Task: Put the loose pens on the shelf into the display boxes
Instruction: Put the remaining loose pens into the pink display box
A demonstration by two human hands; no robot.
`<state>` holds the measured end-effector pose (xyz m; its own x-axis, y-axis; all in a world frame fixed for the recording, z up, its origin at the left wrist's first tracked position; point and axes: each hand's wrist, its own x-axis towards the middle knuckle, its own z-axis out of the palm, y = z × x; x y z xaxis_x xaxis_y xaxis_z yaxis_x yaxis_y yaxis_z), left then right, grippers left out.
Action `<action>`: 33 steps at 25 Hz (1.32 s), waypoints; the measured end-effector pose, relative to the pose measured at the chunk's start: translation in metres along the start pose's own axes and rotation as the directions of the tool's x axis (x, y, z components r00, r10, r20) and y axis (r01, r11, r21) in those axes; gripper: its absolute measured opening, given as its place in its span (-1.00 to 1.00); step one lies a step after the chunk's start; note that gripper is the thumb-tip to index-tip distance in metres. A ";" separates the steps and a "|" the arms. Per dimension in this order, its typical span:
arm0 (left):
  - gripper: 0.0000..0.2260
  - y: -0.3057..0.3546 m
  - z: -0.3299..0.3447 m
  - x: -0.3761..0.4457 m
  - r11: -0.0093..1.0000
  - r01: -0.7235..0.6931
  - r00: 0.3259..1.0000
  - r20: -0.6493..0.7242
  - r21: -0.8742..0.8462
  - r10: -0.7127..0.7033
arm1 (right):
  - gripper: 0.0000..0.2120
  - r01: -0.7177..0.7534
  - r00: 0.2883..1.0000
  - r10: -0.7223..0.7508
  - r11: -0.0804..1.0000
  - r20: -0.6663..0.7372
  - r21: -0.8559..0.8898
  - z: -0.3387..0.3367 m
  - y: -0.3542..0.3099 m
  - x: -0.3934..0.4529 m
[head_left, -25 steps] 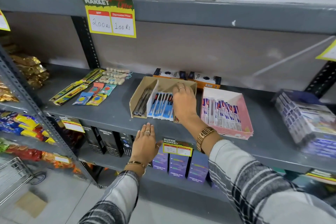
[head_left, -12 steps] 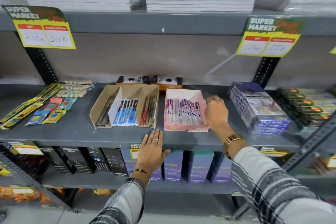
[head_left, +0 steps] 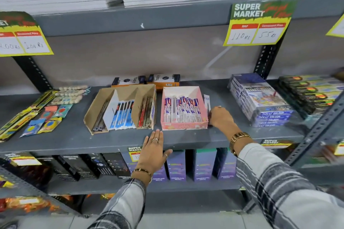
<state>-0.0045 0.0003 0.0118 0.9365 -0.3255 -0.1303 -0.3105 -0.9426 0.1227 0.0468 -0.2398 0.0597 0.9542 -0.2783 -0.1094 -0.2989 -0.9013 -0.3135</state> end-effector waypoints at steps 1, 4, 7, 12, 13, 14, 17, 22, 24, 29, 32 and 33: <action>-0.34 0.000 0.000 0.000 1.000 0.002 1.000 0.004 -0.004 -0.002 | -0.71 -0.014 1.000 0.014 1.000 -0.020 0.004 0.001 -0.001 0.001; -0.34 0.001 -0.001 0.000 1.000 0.005 1.000 -0.001 -0.015 -0.005 | -0.64 -0.063 0.996 0.064 0.998 -0.066 0.014 0.003 -0.004 0.001; -0.34 0.001 -0.001 0.000 1.000 0.002 1.000 -0.005 -0.016 -0.002 | -0.64 -0.082 0.994 0.082 0.997 -0.069 0.012 0.005 -0.004 0.001; -0.33 0.001 0.001 0.000 1.000 0.005 1.000 -0.028 -0.024 -0.006 | -0.70 -0.167 0.981 0.176 0.980 -0.079 0.108 0.009 0.004 -0.006; -0.33 0.001 0.001 0.000 1.000 0.005 0.999 -0.035 -0.026 -0.006 | -0.71 -0.190 0.975 0.205 0.970 -0.089 0.154 0.009 0.006 -0.008; -0.33 0.001 0.001 0.000 1.000 0.004 0.999 -0.041 -0.029 -0.005 | -0.72 -0.218 0.965 0.244 0.951 -0.097 0.221 0.008 0.008 -0.010; -0.31 0.002 0.000 -0.001 0.999 0.001 0.999 -0.048 -0.046 -0.003 | -0.75 -0.292 0.924 0.376 0.817 -0.075 0.497 0.005 0.018 -0.013; -0.32 0.006 -0.001 0.001 0.991 0.027 0.997 -0.067 -0.134 -0.036 | -0.85 -0.284 0.896 0.444 0.516 0.031 0.808 -0.002 0.022 -0.017; -0.32 0.008 -0.002 0.002 0.983 0.044 0.995 -0.077 -0.178 -0.059 | -0.79 -0.249 0.897 0.441 0.462 0.024 0.851 -0.009 0.019 -0.016; -0.32 0.009 -0.001 0.002 0.982 0.056 0.994 -0.080 -0.178 -0.071 | -0.65 -0.173 0.923 0.386 0.422 -0.004 0.890 -0.024 0.000 -0.017; -0.31 0.007 0.000 0.001 0.985 0.058 0.994 -0.081 -0.159 -0.072 | -0.70 -0.176 0.934 0.356 0.453 0.003 0.874 -0.030 -0.020 -0.019; -0.30 0.006 0.001 0.000 0.988 0.053 0.995 -0.071 -0.148 -0.064 | -0.75 -0.176 0.940 0.342 0.474 0.004 0.863 -0.030 -0.027 -0.019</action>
<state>-0.0065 -0.0053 0.0117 0.9637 -0.2582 -0.0676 -0.2329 -0.9371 0.2599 0.0374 -0.2197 0.0985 0.7947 -0.5680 -0.2141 -0.3199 -0.0921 -0.9430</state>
